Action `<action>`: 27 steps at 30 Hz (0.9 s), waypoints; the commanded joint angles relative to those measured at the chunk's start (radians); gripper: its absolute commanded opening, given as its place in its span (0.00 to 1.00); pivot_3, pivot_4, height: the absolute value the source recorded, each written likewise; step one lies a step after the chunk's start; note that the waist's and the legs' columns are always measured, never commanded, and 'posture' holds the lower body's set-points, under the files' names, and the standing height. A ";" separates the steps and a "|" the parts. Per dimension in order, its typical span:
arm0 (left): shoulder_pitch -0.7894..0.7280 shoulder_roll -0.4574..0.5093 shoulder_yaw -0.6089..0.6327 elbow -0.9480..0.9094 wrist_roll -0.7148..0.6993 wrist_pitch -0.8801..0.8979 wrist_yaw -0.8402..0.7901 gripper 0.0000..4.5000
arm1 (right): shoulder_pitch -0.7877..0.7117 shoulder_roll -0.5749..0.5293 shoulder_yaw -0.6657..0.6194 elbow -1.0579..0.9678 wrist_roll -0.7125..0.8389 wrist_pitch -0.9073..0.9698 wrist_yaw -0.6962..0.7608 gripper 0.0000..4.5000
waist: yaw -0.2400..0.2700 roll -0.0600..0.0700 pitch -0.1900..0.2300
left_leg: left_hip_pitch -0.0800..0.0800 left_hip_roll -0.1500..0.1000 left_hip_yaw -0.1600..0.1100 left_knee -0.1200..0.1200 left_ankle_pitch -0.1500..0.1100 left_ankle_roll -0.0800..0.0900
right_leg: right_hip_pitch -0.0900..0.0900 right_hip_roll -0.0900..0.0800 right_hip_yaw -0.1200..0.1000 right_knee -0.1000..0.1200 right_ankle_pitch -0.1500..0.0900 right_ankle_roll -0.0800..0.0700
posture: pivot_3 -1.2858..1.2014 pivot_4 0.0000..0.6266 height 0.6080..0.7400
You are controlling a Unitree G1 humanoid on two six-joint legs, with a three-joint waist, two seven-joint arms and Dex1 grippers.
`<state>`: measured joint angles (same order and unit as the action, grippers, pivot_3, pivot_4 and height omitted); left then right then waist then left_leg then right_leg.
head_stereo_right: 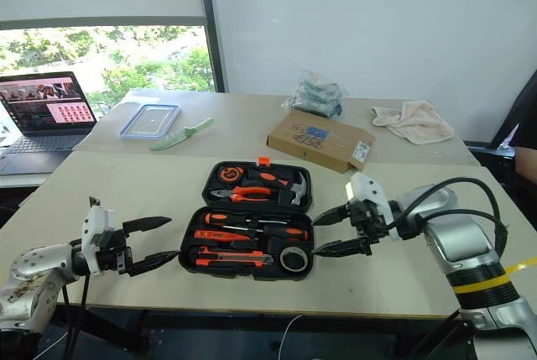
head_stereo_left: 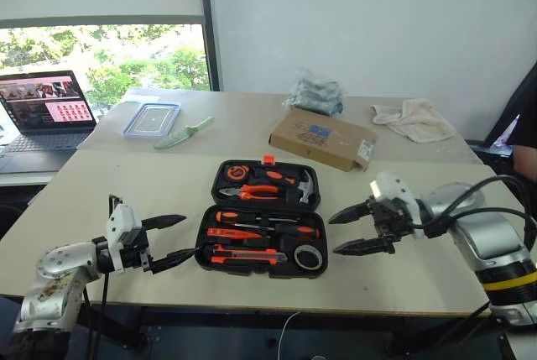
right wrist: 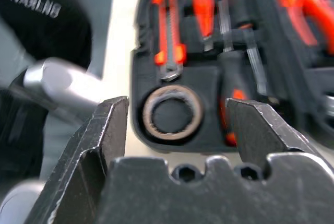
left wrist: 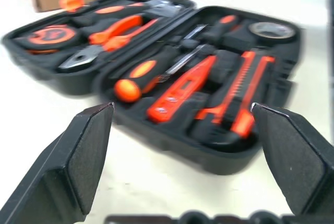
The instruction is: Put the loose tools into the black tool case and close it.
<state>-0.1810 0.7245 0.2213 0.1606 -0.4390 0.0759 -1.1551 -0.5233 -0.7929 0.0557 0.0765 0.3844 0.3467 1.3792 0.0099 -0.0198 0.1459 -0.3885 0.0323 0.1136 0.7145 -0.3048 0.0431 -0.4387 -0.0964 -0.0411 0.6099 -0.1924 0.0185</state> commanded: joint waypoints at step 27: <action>-0.323 -0.163 -0.231 0.217 0.199 0.130 0.149 0.02 | -0.122 0.266 0.095 0.416 -0.338 -0.447 -0.306 0.00 | -0.020 0.000 0.000 | -0.001 0.000 0.005 -0.002 0.005 -0.008 | 0.000 0.003 0.000 0.002 0.001 -0.001 | 0.52 0.24 1.00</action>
<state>-0.5005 0.5790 0.0070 0.4265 -0.2239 0.2235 -0.9792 -0.6479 -0.5215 0.1559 0.5633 0.0143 -0.1142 1.0424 -0.0097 -0.0197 0.1459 -0.3900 0.0321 0.1186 0.7124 -0.3001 0.0354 -0.4391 -0.0932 -0.0415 0.6122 -0.1917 0.0174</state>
